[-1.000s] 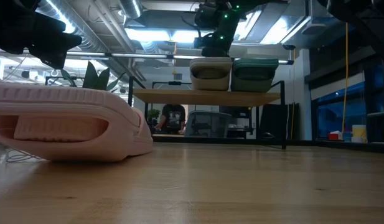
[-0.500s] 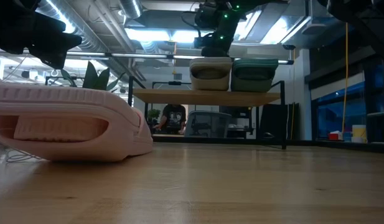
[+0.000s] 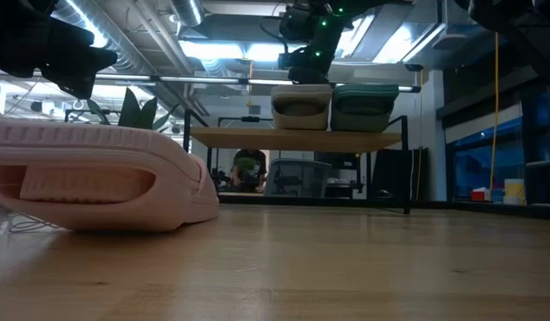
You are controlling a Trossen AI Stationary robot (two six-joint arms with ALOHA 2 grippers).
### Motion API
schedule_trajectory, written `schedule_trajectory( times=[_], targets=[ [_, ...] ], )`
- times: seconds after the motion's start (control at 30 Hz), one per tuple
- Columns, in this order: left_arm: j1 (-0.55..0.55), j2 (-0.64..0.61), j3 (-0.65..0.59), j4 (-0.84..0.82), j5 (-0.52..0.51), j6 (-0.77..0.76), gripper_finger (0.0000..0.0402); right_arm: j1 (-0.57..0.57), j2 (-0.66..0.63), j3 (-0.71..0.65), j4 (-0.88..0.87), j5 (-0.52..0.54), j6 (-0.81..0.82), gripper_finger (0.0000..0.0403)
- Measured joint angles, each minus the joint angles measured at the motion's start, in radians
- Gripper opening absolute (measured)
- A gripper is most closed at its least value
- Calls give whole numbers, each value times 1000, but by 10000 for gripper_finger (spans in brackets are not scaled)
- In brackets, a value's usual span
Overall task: Pick and place slides into the shelf
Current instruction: Put the pair of gray slides on the shelf, then put the pair of pink slides on the shelf
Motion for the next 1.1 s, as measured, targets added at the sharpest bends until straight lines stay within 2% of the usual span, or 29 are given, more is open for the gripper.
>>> schedule_trajectory(
  times=[0.33,0.5,0.6,0.8,1.0,1.1],
  targets=[
    [0,0,0,0,0,0,157,4,0,4,-12,0,3,207],
    [0,0,0,0,0,0,157,14,2,45,-40,-54,26,216],
    [0,0,0,0,0,0,157,24,0,68,-56,-83,46,218],
    [0,0,0,0,0,0,157,41,1,100,-115,-74,52,218],
    [0,0,0,0,0,0,157,75,1,155,-197,-73,154,218],
    [0,0,0,0,0,0,157,106,0,181,-237,-68,128,218]
  ],
)
